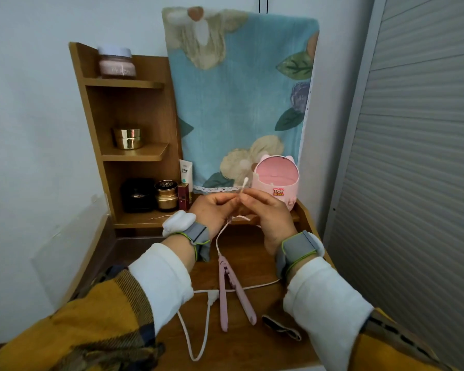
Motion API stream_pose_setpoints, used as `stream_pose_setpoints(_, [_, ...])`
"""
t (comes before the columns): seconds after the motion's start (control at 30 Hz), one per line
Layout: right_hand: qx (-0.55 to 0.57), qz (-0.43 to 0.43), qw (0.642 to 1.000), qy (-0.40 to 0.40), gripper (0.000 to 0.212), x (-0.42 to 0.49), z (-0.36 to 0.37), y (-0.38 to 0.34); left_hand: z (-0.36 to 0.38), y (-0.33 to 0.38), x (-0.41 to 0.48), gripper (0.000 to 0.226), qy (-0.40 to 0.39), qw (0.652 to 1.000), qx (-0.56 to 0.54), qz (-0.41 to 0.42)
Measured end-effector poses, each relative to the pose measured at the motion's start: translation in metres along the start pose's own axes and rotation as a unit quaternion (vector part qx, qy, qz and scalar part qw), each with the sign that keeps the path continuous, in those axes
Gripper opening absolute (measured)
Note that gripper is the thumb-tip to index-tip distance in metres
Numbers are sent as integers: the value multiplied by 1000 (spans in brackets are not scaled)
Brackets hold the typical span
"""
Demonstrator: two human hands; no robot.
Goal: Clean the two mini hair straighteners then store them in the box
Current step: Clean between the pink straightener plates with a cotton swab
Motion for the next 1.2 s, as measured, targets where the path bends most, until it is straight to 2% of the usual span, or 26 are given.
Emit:
stream_pose_setpoints(0.13, [58, 9, 998, 32, 15, 3, 3, 8, 4, -4, -5, 9, -13, 1000, 2, -3])
stream_pose_setpoints(0.23, [52, 39, 998, 27, 16, 1, 2, 13, 1, -5, -9, 16, -27, 997, 72, 24])
stream_pose_setpoints(0.37, [78, 41, 995, 50, 17, -3, -3, 24, 5, -22, -23, 6, -93, 986, 135, -9])
stream_pose_setpoints(0.43, [129, 24, 988, 81, 16, 3, -14, 20, 7, -43, -33, 6, -144, 960, 236, -46])
stream_pose_setpoints(0.5, [151, 12, 985, 79, 14, 10, -26, 13, 6, -68, -38, 16, -177, 932, 304, -85])
stream_pose_setpoints(0.57, [75, 19, 995, 63, 15, 11, -35, 18, 3, -83, -40, 32, -162, 903, 383, -106])
stream_pose_setpoints(0.63, [-56, 46, 996, 47, 19, 7, -42, 38, 2, -90, -36, 34, -122, 880, 442, -122])
stream_pose_setpoints(0.67, [-112, 68, 991, 39, 21, 4, -45, 52, 5, -93, -34, 35, -127, 870, 460, -121])
stream_pose_setpoints(0.73, [-178, 123, 976, 38, 23, -4, -54, 74, 16, -96, -32, 48, -184, 841, 501, -86])
stream_pose_setpoints(0.8, [-191, 147, 970, 41, 22, -9, -63, 86, 27, -98, -28, 62, -226, 792, 567, -9])
stream_pose_setpoints(0.9, [-183, 127, 973, 54, 23, -12, -74, 89, 39, -100, -19, 54, -270, 718, 630, 121])
stream_pose_setpoints(1.03, [-160, 103, 977, 95, 22, -9, -92, 84, 48, -99, -6, 43, -342, 662, 644, 174])
stream_pose_setpoints(1.1, [-150, 97, 976, 120, 20, -10, -99, 82, 45, -95, -3, 43, -358, 685, 613, 165])
stream_pose_setpoints(1.2, [-135, 91, 974, 157, 17, -11, -104, 85, 32, -86, -2, 45, -323, 750, 562, 131])
Point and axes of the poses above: each hand's wrist, its own x-axis towards the middle knuckle, its own z-axis out of the palm, y = z × x, the point moved 4 cm from there along x, towards the middle knuckle, and after that the axes turned 14 degrees about x, right-handed, at the moved point
